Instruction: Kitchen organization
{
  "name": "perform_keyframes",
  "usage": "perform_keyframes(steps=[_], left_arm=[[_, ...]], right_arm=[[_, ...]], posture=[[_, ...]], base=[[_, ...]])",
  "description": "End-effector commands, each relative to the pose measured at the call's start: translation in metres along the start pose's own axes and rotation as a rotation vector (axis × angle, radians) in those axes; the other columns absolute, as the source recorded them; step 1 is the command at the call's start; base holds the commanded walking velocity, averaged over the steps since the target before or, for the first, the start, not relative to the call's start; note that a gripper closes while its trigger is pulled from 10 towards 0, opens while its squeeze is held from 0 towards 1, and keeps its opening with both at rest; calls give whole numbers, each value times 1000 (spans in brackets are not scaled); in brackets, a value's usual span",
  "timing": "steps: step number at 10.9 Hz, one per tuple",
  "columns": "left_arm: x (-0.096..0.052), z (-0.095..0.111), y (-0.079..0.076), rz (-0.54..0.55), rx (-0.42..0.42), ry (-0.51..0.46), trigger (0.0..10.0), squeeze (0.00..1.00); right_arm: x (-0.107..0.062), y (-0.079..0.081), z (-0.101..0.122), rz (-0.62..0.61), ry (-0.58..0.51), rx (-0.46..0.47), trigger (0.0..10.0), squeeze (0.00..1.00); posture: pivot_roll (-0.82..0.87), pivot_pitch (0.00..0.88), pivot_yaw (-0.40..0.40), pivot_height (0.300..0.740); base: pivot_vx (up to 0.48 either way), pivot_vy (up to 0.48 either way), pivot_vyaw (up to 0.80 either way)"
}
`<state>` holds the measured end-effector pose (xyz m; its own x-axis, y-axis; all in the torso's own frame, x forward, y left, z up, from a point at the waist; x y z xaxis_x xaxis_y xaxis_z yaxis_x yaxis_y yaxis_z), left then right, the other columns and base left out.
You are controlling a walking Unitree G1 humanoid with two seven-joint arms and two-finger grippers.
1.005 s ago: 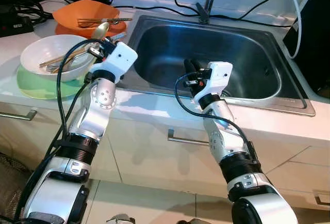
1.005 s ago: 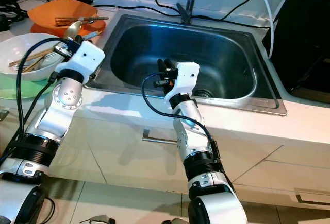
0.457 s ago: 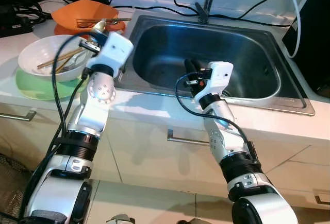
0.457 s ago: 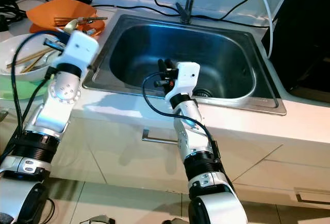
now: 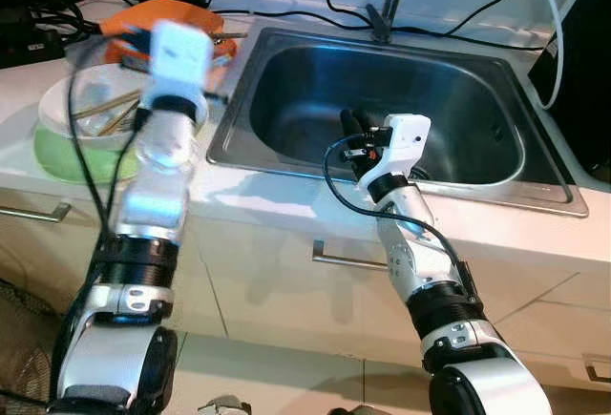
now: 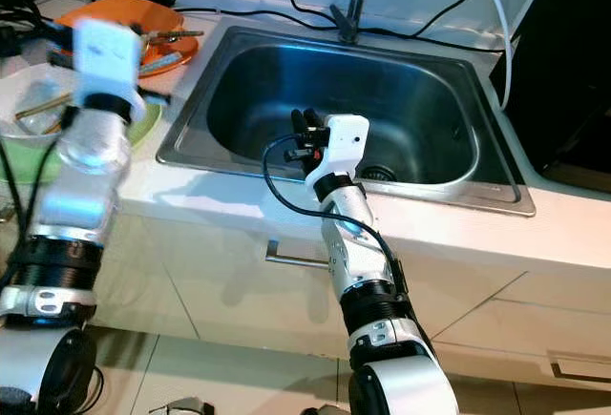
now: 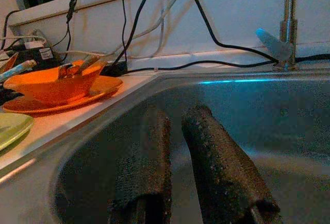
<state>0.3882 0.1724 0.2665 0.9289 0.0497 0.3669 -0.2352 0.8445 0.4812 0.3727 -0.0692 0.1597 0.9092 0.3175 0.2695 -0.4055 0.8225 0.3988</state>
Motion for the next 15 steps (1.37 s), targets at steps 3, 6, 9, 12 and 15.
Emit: perform_keyframes(steps=[3,6,9,12,15], left_arm=[[2,18,-5,-107,-232,-30,10000,0],[1,36,-2,-184,-329,-89,10000,0],[2,52,16,-213,-347,-135,10000,0],[-5,43,25,-253,-266,-91,10000,0],[-8,42,39,-273,-130,-67,10000,0]], right_arm=[[3,0,2,5,5,5,10000,0],[4,3,0,23,13,9,10000,0],[4,5,-1,36,20,13,10000,0],[5,7,-3,49,26,15,10000,0],[4,8,-4,58,36,12,10000,0]], posture=[[82,59,-78,740],[85,58,-79,740],[88,59,-80,740],[93,60,-81,740],[100,59,-86,740]], base=[[0,0,0],[0,0,0],[0,0,0],[0,0,0],[0,0,0]])
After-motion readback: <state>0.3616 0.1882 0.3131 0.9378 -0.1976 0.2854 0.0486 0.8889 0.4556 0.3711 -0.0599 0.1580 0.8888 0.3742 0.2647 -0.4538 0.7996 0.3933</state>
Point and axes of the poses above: a point about 5 cm out from each wrist's last joint towards the gripper, its own x axis pointing out of the wrist towards the gripper, its own z axis along the axis of the wrist's last joint, y = z × x, the point moved 2 cm from there along x, pointing out of the wrist towards the gripper, and after that the axes turned 14 degrees about x, right-handed, at the moved point
